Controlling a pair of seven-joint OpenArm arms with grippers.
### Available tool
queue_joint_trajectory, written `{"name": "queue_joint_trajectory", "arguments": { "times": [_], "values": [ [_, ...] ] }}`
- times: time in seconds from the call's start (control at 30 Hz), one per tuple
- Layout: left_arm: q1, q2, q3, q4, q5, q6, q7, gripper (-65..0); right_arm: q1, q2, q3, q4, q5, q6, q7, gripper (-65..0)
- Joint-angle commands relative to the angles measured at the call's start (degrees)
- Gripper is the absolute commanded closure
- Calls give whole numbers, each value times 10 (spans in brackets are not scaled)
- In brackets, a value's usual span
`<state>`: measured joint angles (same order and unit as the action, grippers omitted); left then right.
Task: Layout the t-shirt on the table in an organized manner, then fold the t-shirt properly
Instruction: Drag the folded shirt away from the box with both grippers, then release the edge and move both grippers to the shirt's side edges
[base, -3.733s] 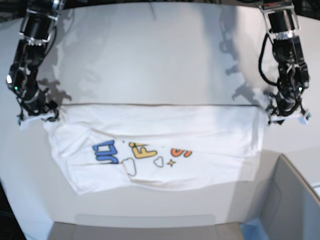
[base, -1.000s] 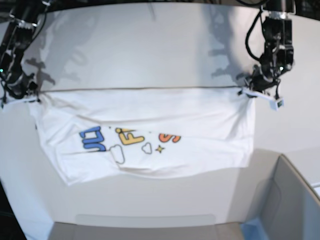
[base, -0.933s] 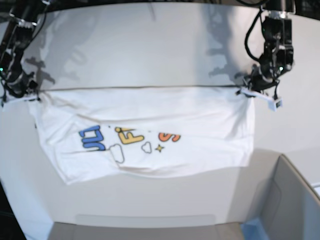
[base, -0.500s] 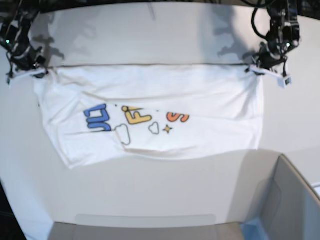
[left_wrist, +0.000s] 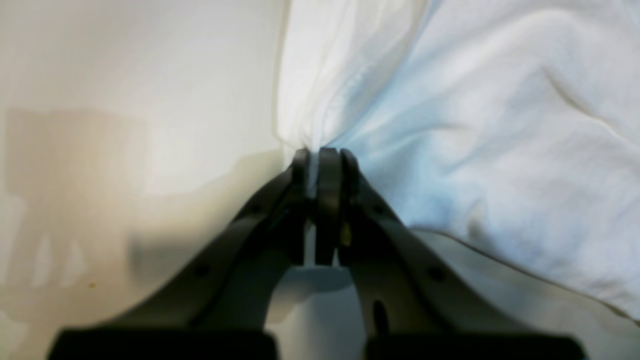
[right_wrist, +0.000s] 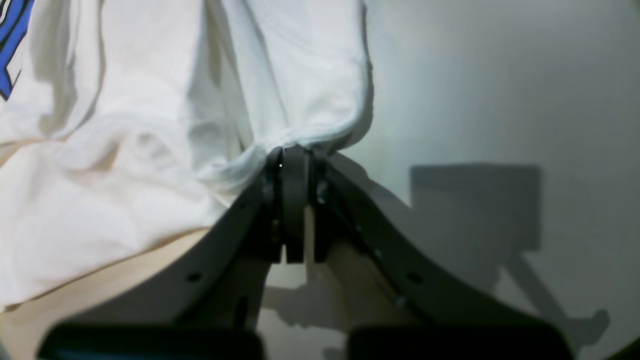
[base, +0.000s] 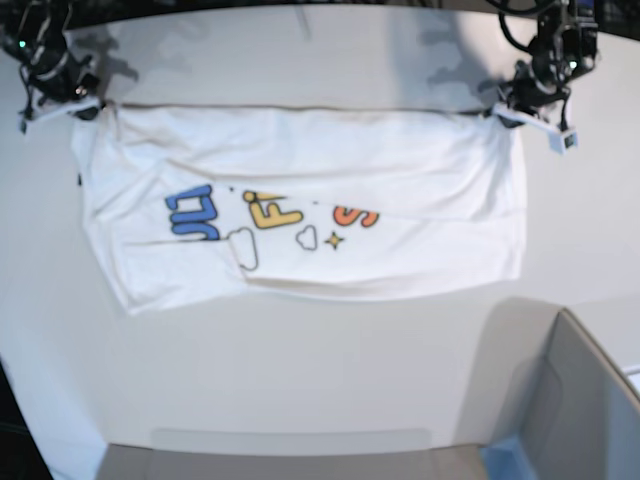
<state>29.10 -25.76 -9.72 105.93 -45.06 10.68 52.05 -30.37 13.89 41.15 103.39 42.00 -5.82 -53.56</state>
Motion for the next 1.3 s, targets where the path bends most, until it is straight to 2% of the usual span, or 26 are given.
{"name": "queue_joint_trajectory", "arguments": {
  "times": [0.0,0.2,0.5,0.6,0.73,0.83,1.07,1.27],
  "values": [
    [14,-7,-4,6,1,3,7,0,-3,10,21,8,-4,1,9,0],
    [25,-7,-4,17,2,3,7,0,-4,13,56,6,-4,1,9,0],
    [25,-7,-4,17,2,5,8,0,-4,11,51,6,-4,1,9,0],
    [24,-7,-7,28,2,6,39,0,-4,11,51,8,-4,0,9,-49],
    [25,6,-50,94,1,6,77,-141,-4,11,55,26,-4,-1,9,-134],
    [25,7,-78,106,0,6,97,-196,-6,2,54,51,-4,-1,7,-167],
    [23,7,-85,106,0,6,100,-199,3,-3,61,89,-5,-1,-63,-179],
    [21,7,-86,107,0,6,95,-198,25,-6,119,134,-4,-1,-62,-179]
  ]
}}
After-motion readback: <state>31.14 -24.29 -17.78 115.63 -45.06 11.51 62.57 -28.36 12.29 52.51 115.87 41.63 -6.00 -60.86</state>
